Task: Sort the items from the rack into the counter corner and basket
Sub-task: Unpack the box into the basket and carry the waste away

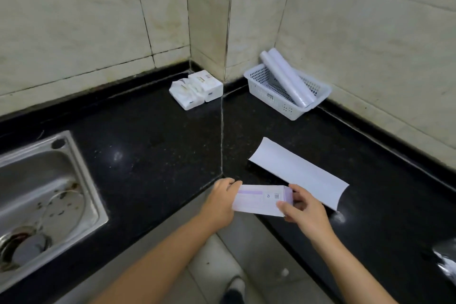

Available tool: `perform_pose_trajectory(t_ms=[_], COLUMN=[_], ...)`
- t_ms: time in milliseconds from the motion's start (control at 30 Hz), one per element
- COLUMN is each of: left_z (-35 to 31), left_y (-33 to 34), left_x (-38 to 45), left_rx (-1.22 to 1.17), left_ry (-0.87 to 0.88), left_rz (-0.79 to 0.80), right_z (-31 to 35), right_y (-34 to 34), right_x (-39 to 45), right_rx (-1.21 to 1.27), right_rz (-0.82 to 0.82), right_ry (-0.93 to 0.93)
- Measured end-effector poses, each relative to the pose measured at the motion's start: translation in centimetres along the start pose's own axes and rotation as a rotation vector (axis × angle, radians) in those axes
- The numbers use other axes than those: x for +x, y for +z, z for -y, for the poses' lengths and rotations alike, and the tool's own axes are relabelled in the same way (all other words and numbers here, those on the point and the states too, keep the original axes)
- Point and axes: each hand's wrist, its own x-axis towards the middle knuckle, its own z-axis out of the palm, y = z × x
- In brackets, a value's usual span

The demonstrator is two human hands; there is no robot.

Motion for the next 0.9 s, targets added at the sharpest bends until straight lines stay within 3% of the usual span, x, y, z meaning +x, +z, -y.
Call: perform_pose_trajectory(t_ms=[167,600,767,900], left_z=[0.1,1.0,2.0,2.6], left_y=[-1.5,-2.5,-3.3,-3.6], left_x=[5.1,15.3,15.7,15.5], left_rx=[0.102,0.084,-0.002,-0.069], left_ry=[-0.023,0.187,0.211,0.193], left_rz=[0.024,0.227,0.235,0.216], right_z=[1.7,3.7,4.6,5.0], right_y=[0.5,0.2,0.5,-0.5], right_x=[4.1,10.1,9.9,10.3], right_rx=[-0.019,-0.192,-0.077,0.132], right_rz=[-0.011,-0.067,-0.082,0.009], right_ry=[0.019,0.128,0.119,0.178])
